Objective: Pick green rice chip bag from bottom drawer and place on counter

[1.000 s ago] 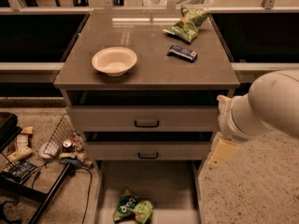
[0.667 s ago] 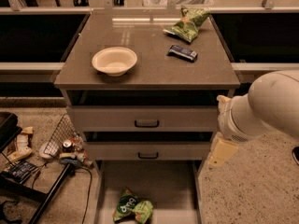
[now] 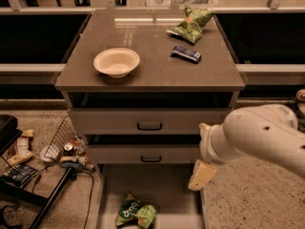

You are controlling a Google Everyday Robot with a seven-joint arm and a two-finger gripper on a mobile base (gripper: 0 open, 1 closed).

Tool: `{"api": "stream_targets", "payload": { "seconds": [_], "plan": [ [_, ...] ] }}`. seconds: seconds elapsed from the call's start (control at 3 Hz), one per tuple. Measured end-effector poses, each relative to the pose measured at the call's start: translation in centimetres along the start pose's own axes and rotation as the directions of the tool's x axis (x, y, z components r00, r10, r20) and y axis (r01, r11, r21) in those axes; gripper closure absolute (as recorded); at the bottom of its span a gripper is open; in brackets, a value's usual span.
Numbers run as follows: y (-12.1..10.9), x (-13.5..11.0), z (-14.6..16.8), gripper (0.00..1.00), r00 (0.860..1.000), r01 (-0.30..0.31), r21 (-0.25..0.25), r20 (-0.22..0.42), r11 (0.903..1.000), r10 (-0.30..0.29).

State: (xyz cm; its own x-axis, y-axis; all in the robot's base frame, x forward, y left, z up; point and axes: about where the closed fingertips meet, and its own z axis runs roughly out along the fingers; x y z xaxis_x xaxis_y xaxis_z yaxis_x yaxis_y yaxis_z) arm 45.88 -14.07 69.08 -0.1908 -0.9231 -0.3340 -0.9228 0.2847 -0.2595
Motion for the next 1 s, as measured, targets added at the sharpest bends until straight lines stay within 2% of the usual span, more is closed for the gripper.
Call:
{"api": "stream_targets", "payload": {
  "seconds": [0.33,0.67,1.0],
  "plan": [
    [3.8,-0.1,7.4,0.00,0.997,-0.037,-0.091,0.064,0.9952,0.043],
    [7.0,-0.8,13.9,0.00,0.989,-0.046,-0.169,0.130,0.9846,0.068],
    [9.6,-1.5,18.9,0.00,0.981,-0.054,-0.236,0.169,0.9703,0.096]
  ]
}}
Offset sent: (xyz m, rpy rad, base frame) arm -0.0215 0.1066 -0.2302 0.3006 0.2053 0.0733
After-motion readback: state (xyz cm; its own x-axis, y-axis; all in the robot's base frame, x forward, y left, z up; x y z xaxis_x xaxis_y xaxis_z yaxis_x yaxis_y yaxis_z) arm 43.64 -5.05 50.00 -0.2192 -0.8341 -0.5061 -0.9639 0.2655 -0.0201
